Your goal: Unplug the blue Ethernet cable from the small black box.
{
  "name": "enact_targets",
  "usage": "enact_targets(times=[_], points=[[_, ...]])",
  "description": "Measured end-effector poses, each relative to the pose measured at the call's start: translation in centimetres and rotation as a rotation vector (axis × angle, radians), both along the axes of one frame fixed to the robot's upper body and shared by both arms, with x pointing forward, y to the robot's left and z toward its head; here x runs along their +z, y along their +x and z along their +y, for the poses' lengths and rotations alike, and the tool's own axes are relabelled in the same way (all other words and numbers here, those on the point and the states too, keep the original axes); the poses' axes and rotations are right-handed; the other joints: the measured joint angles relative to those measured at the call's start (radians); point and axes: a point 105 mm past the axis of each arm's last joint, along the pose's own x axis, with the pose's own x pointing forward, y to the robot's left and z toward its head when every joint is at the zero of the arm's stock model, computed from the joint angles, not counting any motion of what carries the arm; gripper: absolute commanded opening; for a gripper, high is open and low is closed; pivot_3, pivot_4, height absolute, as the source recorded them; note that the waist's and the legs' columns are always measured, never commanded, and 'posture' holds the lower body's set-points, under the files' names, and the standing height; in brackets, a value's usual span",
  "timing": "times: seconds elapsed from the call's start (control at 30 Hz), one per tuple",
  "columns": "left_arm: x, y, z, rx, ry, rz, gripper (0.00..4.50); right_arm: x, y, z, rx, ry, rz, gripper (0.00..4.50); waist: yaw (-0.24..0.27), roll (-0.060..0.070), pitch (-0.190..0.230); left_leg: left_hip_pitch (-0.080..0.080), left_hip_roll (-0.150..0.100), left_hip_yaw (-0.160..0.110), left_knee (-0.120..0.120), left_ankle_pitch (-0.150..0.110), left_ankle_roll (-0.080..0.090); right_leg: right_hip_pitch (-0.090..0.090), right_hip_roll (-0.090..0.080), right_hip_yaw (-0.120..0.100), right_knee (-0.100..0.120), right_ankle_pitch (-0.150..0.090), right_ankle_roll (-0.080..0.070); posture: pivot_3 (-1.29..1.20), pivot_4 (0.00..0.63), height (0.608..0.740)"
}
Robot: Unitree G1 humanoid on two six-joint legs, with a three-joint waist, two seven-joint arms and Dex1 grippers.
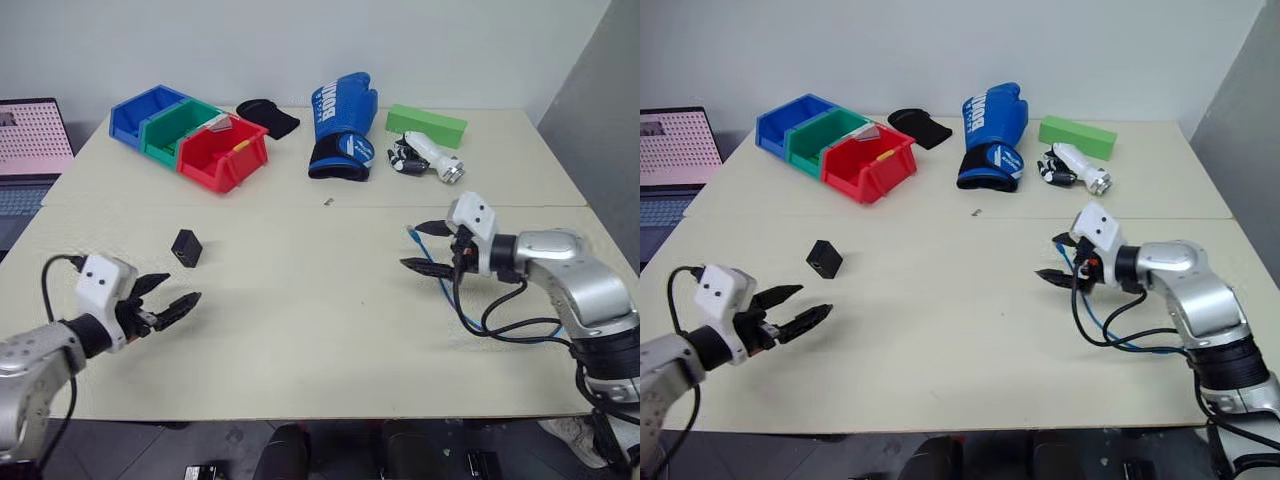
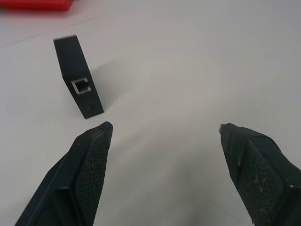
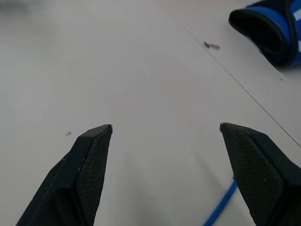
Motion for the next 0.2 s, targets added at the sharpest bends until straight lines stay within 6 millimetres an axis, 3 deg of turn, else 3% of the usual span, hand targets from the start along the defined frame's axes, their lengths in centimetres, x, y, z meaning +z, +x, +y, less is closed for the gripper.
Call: enact_targets(times=[0.2], points=[[0.9, -0.2, 0.0, -0.064, 0.027, 0.023, 3.86, 0.0, -0.1, -2.2, -0.015, -0.047, 0.033, 3.89, 0.0, 0.0, 0.0, 0.0, 0.0, 0.0, 0.0, 0.0, 0.0, 0.0, 0.0, 0.0, 0.0, 0.0, 0.0, 0.0, 0.15, 0.74]])
